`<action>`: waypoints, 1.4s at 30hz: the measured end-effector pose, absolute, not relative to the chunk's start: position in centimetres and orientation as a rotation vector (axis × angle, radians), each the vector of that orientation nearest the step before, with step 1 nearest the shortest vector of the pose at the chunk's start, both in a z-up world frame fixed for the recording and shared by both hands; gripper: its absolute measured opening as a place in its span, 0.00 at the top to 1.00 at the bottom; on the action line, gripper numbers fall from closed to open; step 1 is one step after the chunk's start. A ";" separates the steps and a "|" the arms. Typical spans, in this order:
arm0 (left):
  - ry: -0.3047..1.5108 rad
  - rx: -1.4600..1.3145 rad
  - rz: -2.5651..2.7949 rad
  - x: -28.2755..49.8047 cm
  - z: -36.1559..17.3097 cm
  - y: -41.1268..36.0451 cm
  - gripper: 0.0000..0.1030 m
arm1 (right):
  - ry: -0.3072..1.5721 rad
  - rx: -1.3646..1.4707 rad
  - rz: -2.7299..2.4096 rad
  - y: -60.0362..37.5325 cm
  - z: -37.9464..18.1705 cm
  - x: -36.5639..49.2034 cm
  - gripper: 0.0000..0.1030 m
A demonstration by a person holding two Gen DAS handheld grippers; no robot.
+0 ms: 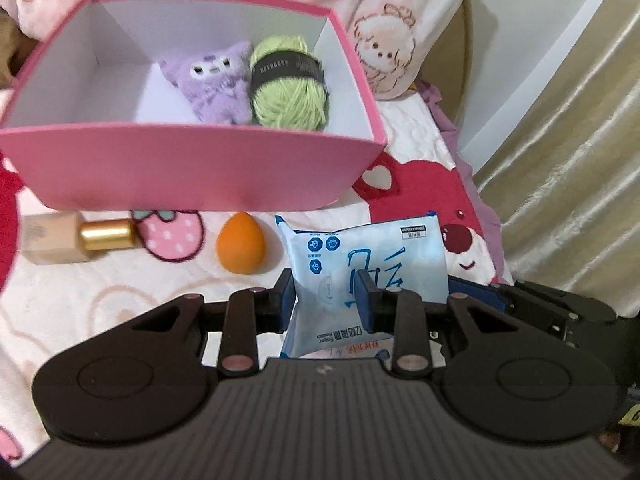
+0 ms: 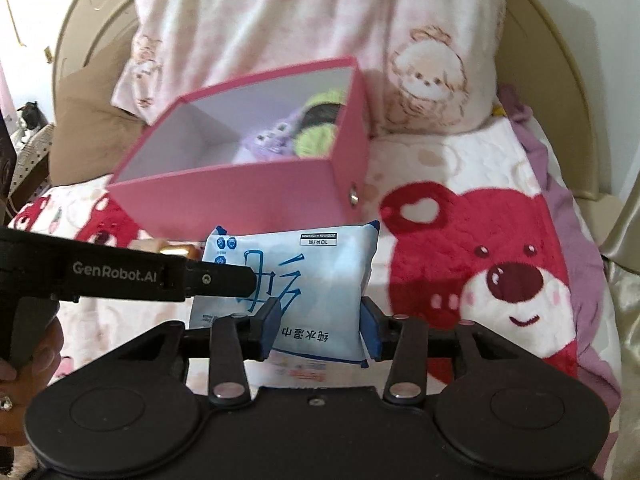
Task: Organize objects
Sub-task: 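Lift the wet-wipe pack with the left gripper into the pink box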
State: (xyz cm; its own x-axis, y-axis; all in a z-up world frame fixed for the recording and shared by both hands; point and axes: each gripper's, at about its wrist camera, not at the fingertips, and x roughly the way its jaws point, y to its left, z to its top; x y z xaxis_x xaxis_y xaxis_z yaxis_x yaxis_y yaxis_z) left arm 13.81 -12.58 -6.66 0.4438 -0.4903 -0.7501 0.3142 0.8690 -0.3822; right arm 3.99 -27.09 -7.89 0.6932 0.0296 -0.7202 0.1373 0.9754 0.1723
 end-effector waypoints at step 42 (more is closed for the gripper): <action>1.044 -0.325 -0.486 30.6 -1.9 -0.7 0.68 | 0.840 0.093 0.031 -18.4 -0.2 22.7 0.41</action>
State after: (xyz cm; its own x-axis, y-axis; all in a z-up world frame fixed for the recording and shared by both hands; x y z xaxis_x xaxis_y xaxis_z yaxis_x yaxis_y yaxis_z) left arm 30.61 -0.70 -1.91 0.4128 -0.5283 -0.7420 0.2273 0.8486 -0.4777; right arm 22.68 -18.42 -0.23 0.6669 0.0643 -0.7423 0.0093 0.9955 0.0947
